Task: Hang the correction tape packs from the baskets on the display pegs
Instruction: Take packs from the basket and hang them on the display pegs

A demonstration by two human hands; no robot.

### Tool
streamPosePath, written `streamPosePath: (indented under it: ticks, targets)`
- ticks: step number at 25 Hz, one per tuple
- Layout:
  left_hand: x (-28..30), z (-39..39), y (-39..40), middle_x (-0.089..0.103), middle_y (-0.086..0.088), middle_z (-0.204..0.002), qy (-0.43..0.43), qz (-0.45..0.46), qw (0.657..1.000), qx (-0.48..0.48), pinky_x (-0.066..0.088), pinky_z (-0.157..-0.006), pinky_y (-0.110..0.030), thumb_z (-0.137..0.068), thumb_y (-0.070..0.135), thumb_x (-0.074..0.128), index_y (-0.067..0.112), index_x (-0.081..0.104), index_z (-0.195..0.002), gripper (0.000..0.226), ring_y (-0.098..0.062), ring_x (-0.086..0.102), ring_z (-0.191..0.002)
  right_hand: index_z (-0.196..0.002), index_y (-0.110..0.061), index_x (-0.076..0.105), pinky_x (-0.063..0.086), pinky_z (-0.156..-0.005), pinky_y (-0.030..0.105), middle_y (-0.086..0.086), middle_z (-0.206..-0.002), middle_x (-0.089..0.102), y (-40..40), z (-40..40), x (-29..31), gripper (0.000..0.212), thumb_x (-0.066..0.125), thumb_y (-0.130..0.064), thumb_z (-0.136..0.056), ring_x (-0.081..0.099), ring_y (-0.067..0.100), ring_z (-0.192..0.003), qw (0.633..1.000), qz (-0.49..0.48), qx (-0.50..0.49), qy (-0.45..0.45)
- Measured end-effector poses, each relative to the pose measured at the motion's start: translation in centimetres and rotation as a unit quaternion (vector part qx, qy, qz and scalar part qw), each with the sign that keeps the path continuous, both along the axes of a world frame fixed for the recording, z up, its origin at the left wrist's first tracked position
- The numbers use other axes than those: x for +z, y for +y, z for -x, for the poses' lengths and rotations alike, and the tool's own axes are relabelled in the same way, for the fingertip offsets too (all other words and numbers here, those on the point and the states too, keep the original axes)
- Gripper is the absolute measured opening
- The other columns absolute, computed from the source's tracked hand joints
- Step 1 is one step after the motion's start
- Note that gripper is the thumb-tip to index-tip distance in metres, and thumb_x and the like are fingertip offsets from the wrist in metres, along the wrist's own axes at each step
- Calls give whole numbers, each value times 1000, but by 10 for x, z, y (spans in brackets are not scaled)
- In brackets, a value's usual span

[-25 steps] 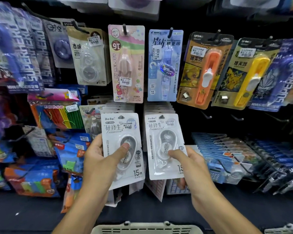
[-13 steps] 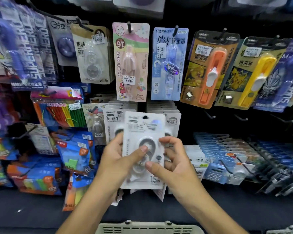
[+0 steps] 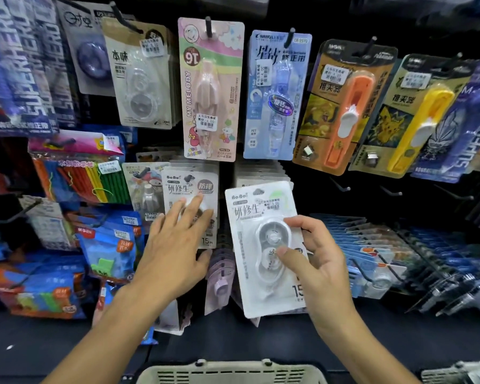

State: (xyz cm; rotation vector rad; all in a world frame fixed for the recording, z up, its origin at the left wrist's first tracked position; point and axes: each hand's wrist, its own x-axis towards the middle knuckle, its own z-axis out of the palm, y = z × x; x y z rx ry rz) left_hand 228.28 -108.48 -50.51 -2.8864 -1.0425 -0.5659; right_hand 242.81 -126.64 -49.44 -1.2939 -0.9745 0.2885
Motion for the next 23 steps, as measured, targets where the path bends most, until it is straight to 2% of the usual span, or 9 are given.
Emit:
streamPosePath:
  ticks: [3,5,7,9,12,15,17,20,23]
  targets:
    - [1,-3,-2,1,4,-171,-17,0,1000,-3,15,-123,-50,-91,45,60,28,28,-157,76,-26,2,-156,-114,-42,62,48,-80,7,-26,-116,67,8,-1,-1,30,69,-22,-93,61,-9,-108,998,32,-59,-6]
    - [-1,-4,-3,-5,7,-171,-16,14,1000,-4,13,-124,-49,-91,45,58,29,25,-157,76,-23,-3,-156,-111,-49,61,45,-71,3,-41,-106,61,22,-5,-4,30,67,-25,-95,54,-26,-93,991,72,-111,8]
    - [-2,-2,-2,-10,10,-170,-16,25,1000,-5,10,-124,-47,-92,44,57,30,23,-158,75,-20,-9,-156,-110,-51,58,51,-72,16,-32,-99,61,39,-9,-7,29,66,-28,-95,57,-20,-84,986,107,-126,2]
    - [-4,0,-3,-12,11,-169,-22,33,999,-12,10,-124,-46,-92,42,57,30,27,-156,72,-18,-12,-155,-112,-49,53,51,-70,33,-21,-95,57,62,-20,-3,28,64,-29,-95,61,2,-79,978,152,-140,-24]
    - [-3,-1,-5,-11,11,-170,-36,51,998,-17,10,-124,-46,-93,41,58,30,29,-156,70,-18,-13,-156,-117,-36,49,45,-70,35,-10,-90,57,96,-42,3,29,65,-28,-94,61,24,-84,952,236,-172,-87]
    - [-3,2,-8,-19,13,-168,-32,64,997,-16,3,-125,-45,-95,41,56,34,19,-159,74,-17,-18,-155,-105,-25,52,48,-70,34,-8,-84,57,109,-53,-6,27,74,-28,-89,62,23,-82,952,236,-167,-96]
    - [-7,7,-12,-21,10,-168,-42,57,997,-9,2,-126,-46,-95,40,55,35,14,-159,76,-18,-17,-155,-107,-28,53,44,-70,29,-14,-94,59,99,-48,-28,25,72,-31,-90,61,10,-84,963,201,-167,-61]
    - [-21,14,-28,4,1,-169,-105,34,994,14,14,-124,-46,-92,38,57,33,25,-157,72,-21,3,-153,-103,-33,53,41,-68,25,-14,-102,64,57,-26,-103,23,69,-23,-91,61,6,-85,953,233,-192,0]
    - [-52,18,-50,44,-3,-147,-69,134,989,-3,39,-106,-44,-90,36,60,26,45,-143,56,-29,41,-133,-97,-22,61,51,-74,35,-1,-89,71,-9,5,-207,15,63,-8,-91,64,24,-80,893,429,-137,-7]
